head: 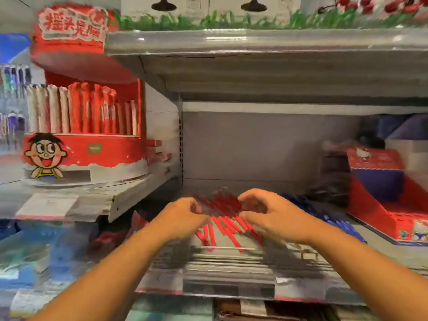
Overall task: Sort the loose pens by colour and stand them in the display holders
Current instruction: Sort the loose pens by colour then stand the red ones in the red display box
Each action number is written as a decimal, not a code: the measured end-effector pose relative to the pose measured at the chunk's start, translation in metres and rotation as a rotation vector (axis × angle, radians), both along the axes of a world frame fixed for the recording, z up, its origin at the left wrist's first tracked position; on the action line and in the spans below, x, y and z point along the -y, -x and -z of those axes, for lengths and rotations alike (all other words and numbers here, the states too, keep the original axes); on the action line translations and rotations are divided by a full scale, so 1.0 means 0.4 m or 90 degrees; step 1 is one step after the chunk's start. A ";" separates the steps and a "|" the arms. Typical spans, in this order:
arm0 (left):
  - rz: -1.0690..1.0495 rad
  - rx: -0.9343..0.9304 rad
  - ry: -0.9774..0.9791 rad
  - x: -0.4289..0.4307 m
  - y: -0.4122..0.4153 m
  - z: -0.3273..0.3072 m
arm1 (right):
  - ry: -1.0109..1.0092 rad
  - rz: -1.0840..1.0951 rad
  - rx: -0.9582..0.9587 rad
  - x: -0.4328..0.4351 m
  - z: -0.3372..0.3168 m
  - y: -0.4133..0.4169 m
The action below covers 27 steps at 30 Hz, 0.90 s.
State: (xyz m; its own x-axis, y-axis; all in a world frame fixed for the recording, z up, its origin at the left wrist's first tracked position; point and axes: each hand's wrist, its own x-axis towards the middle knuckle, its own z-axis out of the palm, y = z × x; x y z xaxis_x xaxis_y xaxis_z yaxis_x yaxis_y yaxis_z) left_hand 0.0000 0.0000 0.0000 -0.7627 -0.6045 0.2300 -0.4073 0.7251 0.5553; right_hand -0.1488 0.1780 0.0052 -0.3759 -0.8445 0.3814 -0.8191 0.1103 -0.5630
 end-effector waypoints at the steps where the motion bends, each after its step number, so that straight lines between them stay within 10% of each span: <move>1: 0.005 0.082 0.007 0.027 0.023 -0.001 | -0.039 0.017 -0.025 0.032 -0.006 0.016; 10: 0.052 0.246 0.009 0.166 0.146 0.041 | -0.390 0.043 -0.204 0.248 0.027 0.133; 27: -0.077 0.372 0.129 0.288 0.211 0.023 | -0.471 -0.280 -0.182 0.234 0.020 0.180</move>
State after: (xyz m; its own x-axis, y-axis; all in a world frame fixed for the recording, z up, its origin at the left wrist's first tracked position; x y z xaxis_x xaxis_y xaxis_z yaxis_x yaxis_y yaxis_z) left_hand -0.0842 -0.1154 -0.0093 -0.7262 -0.6821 -0.0858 -0.6874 0.7226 0.0730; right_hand -0.2209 0.0844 -0.0029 0.0642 -0.9558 -0.2868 -0.9705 0.0071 -0.2409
